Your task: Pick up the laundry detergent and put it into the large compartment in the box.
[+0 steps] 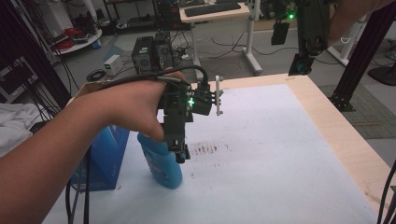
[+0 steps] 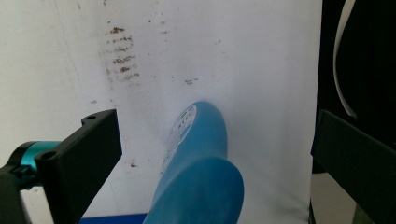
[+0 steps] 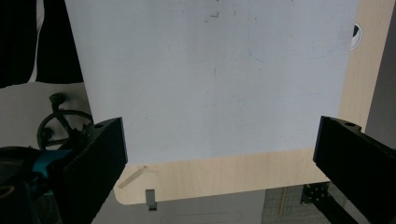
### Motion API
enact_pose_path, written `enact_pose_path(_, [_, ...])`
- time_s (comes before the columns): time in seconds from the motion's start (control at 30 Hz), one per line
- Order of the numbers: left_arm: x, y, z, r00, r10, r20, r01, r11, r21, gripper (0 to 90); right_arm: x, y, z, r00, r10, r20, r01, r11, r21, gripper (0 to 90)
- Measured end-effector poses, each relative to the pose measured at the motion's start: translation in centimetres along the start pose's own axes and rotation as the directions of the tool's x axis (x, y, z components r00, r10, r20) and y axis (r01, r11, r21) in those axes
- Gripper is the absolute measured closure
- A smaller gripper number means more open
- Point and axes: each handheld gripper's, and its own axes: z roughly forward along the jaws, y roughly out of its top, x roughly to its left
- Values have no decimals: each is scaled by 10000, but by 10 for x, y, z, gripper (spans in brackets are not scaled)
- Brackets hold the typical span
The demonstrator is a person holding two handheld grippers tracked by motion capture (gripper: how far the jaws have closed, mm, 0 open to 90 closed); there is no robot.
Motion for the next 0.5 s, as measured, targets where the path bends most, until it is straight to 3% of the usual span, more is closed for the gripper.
enact_pose_path(0.1, [0,-3,-5,9996,156,-251,-155,9999,60,17,-2,1,3,10000,4,-60,-4,10000,16,19])
enact_pose_path(0.2, [0,-5,-9,9991,342,-249,-339,9993,125,17,-3,1,5,10000,47,-83,-46,10000,75,19])
enact_pose_path(0.23, [-1,-7,-14,9979,579,-289,-576,9983,108,17,-3,1,6,9999,103,-107,-102,9999,126,19])
enact_pose_path(0.33, [-1,-9,-19,9973,670,-313,-669,9977,54,17,-4,1,5,9997,219,-60,-218,9997,114,19])
enact_pose_path(0.43, [-1,-17,-27,9932,1090,-412,-1091,9940,9,16,-3,1,3,9995,307,-31,-307,9995,73,19])
enact_pose_path(0.5, [1,-23,-29,9925,1165,-376,-1167,9932,-37,17,-2,1,2,9993,380,4,-380,9993,52,19])
